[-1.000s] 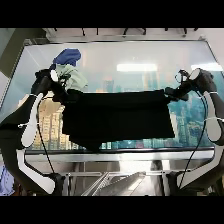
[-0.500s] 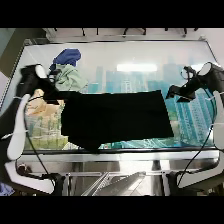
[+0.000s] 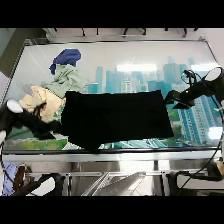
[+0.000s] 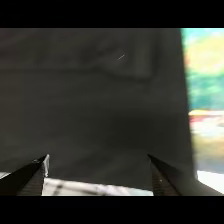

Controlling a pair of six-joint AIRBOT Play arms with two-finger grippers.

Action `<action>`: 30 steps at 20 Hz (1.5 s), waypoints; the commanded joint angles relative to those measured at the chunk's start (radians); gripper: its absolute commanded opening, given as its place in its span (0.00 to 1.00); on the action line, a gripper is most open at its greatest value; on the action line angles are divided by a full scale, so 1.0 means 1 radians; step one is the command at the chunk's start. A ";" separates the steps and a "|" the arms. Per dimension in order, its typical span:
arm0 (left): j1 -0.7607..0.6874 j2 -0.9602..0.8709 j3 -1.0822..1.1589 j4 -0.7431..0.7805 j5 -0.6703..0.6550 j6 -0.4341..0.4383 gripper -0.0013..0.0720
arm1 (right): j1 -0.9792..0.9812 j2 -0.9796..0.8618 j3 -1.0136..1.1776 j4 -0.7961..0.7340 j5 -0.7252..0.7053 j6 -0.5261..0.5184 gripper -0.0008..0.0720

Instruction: Fold the shirts.

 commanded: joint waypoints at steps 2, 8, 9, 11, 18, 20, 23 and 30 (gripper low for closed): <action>0.099 0.058 -0.270 -0.111 0.132 0.164 0.93 | 0.002 0.081 -0.070 0.092 -0.047 -0.010 0.97; 0.100 -0.126 -0.215 -0.191 0.272 0.248 0.93 | 0.001 0.169 -0.070 0.108 -0.049 -0.010 0.97; 0.100 -0.147 -0.201 -0.202 0.279 0.253 0.80 | 0.001 0.183 -0.070 0.108 -0.049 -0.010 0.97; 0.099 -0.171 -0.191 -0.234 0.288 0.286 0.67 | 0.001 0.206 -0.070 0.108 -0.049 -0.010 0.97; -0.003 -0.161 -0.192 -0.240 0.298 0.353 0.04 | 0.000 0.227 -0.070 0.098 -0.045 -0.007 0.97; -0.005 -0.087 -0.192 -0.236 0.246 0.313 0.04 | -0.001 0.227 -0.077 0.011 -0.019 -0.011 0.97; 0.035 0.076 -0.192 -0.169 0.103 0.196 0.04 | -0.065 0.222 -0.177 -0.076 -0.009 -0.040 0.97; 0.034 0.301 -0.191 -0.127 -0.004 -0.058 0.04 | -0.301 0.085 -0.398 0.044 -0.097 -0.154 0.97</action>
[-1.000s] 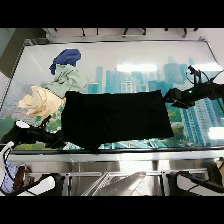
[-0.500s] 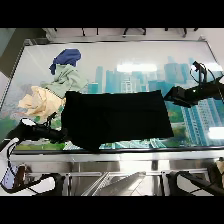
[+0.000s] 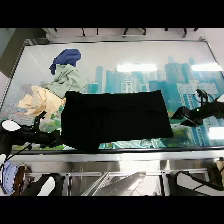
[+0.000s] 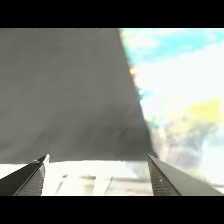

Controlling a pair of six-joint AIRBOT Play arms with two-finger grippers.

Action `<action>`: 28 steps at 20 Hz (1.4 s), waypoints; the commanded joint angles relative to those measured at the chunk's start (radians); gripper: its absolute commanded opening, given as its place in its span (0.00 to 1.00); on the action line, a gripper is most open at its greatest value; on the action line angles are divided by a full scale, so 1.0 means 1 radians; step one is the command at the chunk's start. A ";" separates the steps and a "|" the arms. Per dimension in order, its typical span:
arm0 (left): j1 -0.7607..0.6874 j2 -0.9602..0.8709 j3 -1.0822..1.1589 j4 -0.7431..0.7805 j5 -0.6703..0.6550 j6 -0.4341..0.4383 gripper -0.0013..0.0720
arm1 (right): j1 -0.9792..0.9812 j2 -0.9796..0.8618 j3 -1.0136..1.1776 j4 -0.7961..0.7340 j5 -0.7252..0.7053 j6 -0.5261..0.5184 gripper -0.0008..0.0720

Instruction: Fold the shirts.

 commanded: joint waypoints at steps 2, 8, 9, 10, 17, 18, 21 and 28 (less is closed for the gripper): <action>-0.010 0.090 0.002 0.016 -0.083 -0.126 0.04 | -0.080 -0.121 -0.058 0.035 -0.040 -0.081 0.97; -0.010 0.111 0.002 0.016 -0.090 -0.133 0.04 | -0.072 -0.224 -0.111 0.090 -0.037 -0.172 0.95; -0.010 0.111 0.002 0.016 -0.084 -0.133 0.04 | -0.065 -0.224 -0.131 0.098 -0.035 -0.187 0.86; -0.010 0.111 0.002 0.016 -0.080 -0.132 0.04 | -0.060 -0.224 -0.146 0.100 -0.037 -0.196 0.76; -0.010 0.151 0.091 0.121 -0.230 -0.118 0.04 | -0.055 0.040 -0.153 0.011 0.007 -0.115 0.04; -0.010 0.194 0.093 0.161 -0.262 -0.139 0.04 | -0.048 0.119 -0.156 -0.027 0.023 -0.080 0.04; -0.010 0.367 0.029 0.240 -0.365 -0.212 0.04 | 0.005 0.332 -0.175 -0.176 0.095 0.077 0.04; -0.115 0.427 0.135 0.234 -0.366 -0.340 0.04 | 0.053 0.578 -0.183 -0.272 0.233 0.185 0.04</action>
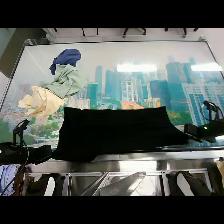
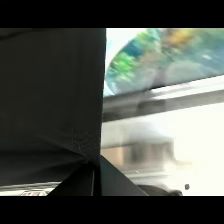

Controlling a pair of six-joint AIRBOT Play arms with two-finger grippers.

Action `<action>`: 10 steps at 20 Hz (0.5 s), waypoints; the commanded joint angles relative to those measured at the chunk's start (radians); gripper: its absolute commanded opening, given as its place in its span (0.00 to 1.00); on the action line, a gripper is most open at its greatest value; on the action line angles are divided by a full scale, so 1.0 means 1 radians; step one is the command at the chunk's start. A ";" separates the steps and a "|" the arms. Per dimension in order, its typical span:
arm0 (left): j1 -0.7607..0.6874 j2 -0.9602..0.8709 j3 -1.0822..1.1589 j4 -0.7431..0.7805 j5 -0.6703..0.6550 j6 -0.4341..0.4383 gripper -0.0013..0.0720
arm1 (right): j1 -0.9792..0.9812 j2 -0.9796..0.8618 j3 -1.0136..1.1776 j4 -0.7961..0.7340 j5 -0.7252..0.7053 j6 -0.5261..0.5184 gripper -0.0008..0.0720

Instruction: Fold the shirts.

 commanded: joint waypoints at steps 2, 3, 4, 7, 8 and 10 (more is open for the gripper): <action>-0.110 -0.174 0.135 0.016 -0.019 -0.026 0.04 | 0.011 0.045 -0.002 -0.054 -0.010 0.058 0.04; -0.140 -0.256 0.185 0.016 0.039 -0.008 0.04 | 0.011 0.010 -0.002 -0.055 -0.044 0.056 0.04; -0.173 -0.356 0.250 0.016 0.096 0.008 0.04 | 0.012 -0.036 0.000 -0.053 -0.077 0.053 0.04; -0.248 -0.691 0.489 0.029 0.177 0.080 0.04 | 0.012 -0.201 0.022 0.007 -0.187 0.038 0.04; -0.261 -0.797 0.575 0.054 0.169 0.095 0.04 | 0.012 -0.264 0.044 0.037 -0.217 0.035 0.04; -0.270 -0.986 0.743 0.159 0.129 0.094 0.04 | 0.012 -0.377 0.113 0.084 -0.260 0.012 0.04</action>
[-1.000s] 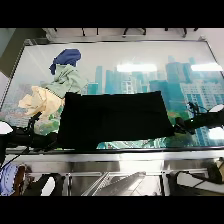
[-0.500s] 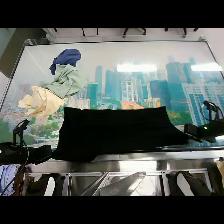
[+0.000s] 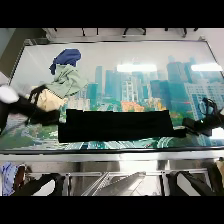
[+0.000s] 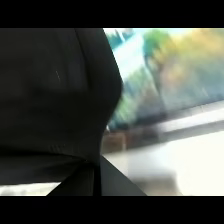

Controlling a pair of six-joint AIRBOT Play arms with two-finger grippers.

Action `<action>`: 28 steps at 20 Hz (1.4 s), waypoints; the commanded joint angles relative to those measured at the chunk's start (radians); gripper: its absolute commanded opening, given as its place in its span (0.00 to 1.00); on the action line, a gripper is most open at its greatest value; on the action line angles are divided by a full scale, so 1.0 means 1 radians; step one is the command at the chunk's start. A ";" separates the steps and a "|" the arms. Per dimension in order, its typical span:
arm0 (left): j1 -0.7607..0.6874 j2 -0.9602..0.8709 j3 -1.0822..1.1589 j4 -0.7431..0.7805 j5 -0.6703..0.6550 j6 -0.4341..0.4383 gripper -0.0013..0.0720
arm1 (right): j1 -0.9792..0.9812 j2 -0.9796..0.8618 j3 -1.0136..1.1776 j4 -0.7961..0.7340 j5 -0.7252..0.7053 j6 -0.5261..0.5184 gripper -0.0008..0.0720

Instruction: Fold the shirts.

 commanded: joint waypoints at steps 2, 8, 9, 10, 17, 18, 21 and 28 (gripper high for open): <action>-0.031 -0.397 0.331 0.129 -0.014 0.037 0.04 | 0.006 -0.254 0.159 0.081 -0.120 -0.023 0.04; -0.029 -0.569 0.456 0.111 -0.013 0.044 0.04 | 0.066 -0.512 0.332 0.089 -0.175 -0.034 0.05; -0.029 -0.584 0.464 0.112 -0.018 0.045 0.04 | 0.071 -0.536 0.333 0.089 -0.192 -0.034 0.04; -0.029 -0.595 0.466 0.112 -0.018 0.056 0.04 | 0.073 -0.554 0.333 0.089 -0.200 -0.034 0.05; -0.028 -0.583 0.466 0.113 0.031 0.065 0.70 | 0.068 -0.571 0.337 0.092 -0.181 -0.110 0.75; -0.025 -0.564 0.466 0.115 0.021 0.055 0.91 | 0.060 -0.567 0.348 0.092 -0.110 -0.123 0.98; -0.002 -0.462 0.466 0.114 0.020 0.015 0.91 | 0.020 -0.521 0.338 0.098 -0.010 -0.185 0.98; -0.018 -0.227 0.465 0.112 0.035 0.024 0.04 | -0.163 -0.606 0.267 0.459 -0.013 -0.423 0.98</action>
